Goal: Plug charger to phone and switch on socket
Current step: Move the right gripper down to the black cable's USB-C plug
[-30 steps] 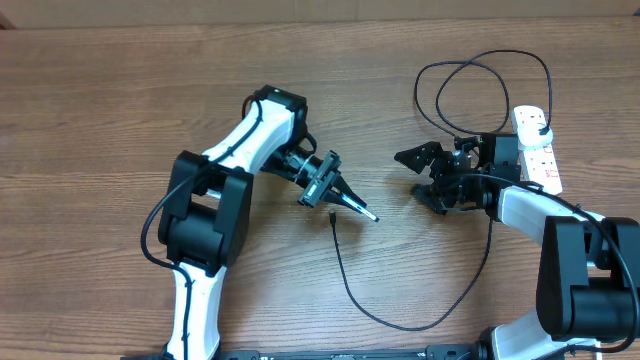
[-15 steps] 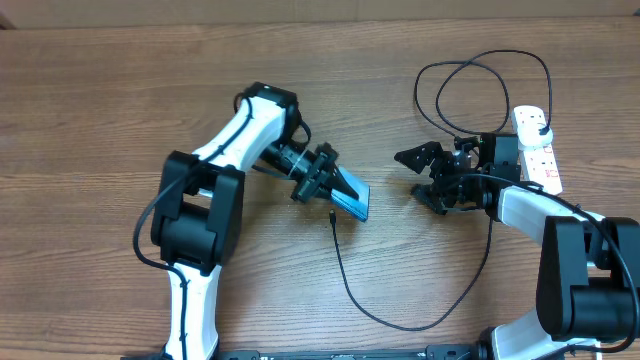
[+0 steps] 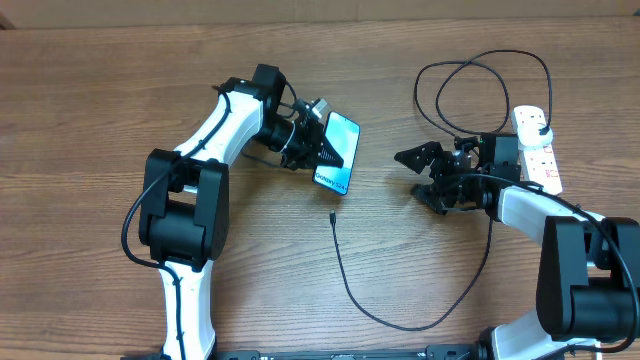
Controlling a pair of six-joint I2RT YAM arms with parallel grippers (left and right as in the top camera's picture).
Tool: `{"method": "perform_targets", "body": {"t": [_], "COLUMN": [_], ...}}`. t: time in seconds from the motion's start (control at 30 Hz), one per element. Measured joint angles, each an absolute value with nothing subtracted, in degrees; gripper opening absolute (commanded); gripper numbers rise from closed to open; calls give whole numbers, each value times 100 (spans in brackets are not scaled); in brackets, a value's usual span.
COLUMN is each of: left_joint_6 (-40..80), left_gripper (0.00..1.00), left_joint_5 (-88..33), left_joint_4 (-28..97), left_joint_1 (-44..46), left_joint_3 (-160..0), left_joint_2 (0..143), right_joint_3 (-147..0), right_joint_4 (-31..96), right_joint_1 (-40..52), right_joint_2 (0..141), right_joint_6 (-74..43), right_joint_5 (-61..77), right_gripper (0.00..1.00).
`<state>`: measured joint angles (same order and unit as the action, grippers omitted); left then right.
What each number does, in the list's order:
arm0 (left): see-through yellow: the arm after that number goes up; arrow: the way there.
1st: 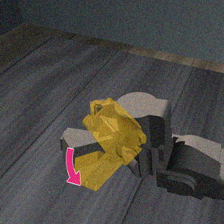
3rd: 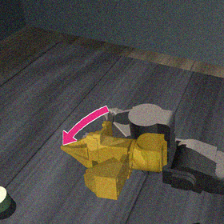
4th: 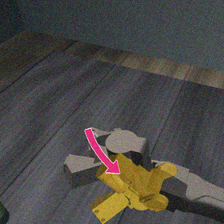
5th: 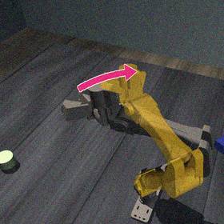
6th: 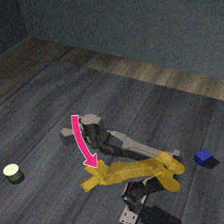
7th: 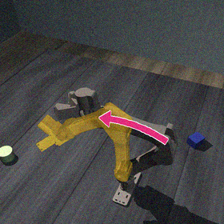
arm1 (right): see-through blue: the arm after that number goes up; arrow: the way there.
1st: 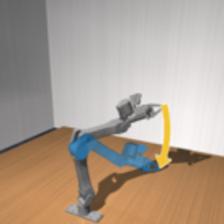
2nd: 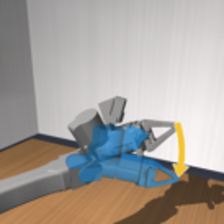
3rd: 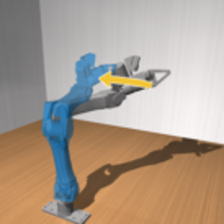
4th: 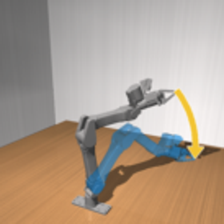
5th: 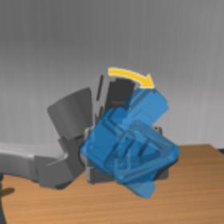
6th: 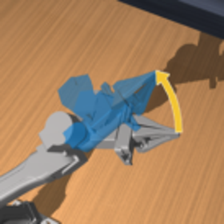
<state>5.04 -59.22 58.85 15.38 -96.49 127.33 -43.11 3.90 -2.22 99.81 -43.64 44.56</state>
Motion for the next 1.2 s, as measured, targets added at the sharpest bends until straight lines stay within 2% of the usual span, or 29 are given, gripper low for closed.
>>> {"method": "perform_targets", "body": {"t": [0.23,0.33,0.4,0.57,0.63,0.73,0.8,0.93,1.1,1.2], "left_joint_6": [226,58,-51,-235,-268,-207,-106,207,447,504], "left_gripper": [4,5,5,4,5,4,5,4,4,4], "left_joint_5": [-5929,-5994,-6178,-6700,-6912,-7107,-7179,-7242,-7290,-7312], "left_joint_4": [5708,5835,5822,5621,5476,5277,5046,4558,4375,4362], "left_joint_1": [1535,1483,1398,873,561,148,-89,-200,-148,-148], "left_joint_3": [-9649,-9647,-9620,-9233,-8980,-8646,-8436,-8202,-8182,-8178], "left_joint_2": [12733,12733,12728,12709,12709,12709,12709,12709,12709,12709], "right_joint_3": [-4311,-4292,-4298,-4300,-4300,-4300,-4303,-4480,-6012,-7076], "right_joint_4": [329,-366,-899,-1026,-1020,-799,-517,515,3721,5039], "right_joint_1": [-220,-222,-226,-224,-215,-93,180,1083,2130,2624], "right_joint_2": [9981,9994,9994,9994,9994,9994,9994,10001,10079,10082], "right_joint_6": [-4372,-4383,-4381,-4425,-4495,-4412,-4333,-4108,-3441,-3157], "right_joint_5": [4456,4565,4969,5616,5793,5933,5841,5341,3632,2276], "right_gripper": [100,100,100,100,87,74,68,68,71,72]}}
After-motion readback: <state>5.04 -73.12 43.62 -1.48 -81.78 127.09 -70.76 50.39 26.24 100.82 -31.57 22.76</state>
